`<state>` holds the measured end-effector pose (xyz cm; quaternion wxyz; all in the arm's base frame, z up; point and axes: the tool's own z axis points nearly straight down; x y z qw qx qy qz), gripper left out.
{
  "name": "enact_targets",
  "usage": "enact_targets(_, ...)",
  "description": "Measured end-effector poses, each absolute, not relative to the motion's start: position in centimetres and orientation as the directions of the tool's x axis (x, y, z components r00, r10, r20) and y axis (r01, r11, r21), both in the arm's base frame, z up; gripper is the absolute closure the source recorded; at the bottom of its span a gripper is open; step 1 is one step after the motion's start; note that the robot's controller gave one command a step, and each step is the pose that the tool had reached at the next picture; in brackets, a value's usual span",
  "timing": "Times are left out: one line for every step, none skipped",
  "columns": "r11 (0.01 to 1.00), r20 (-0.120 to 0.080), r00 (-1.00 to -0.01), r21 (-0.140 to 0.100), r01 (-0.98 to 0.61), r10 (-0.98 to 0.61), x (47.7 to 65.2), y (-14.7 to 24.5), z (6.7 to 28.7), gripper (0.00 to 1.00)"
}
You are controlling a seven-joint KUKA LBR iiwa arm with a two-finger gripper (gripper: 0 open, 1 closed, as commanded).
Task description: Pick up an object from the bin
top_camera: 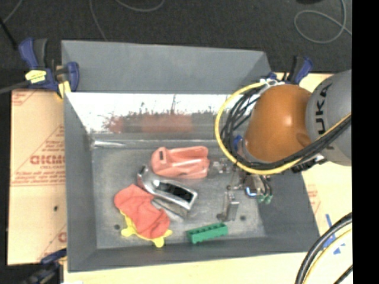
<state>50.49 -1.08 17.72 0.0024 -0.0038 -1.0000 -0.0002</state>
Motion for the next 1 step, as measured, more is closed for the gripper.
enact_targets(1.000, -0.003, -1.000, 0.000, 0.007, 0.007, 50.63, -1.09, 18.16, 0.00)
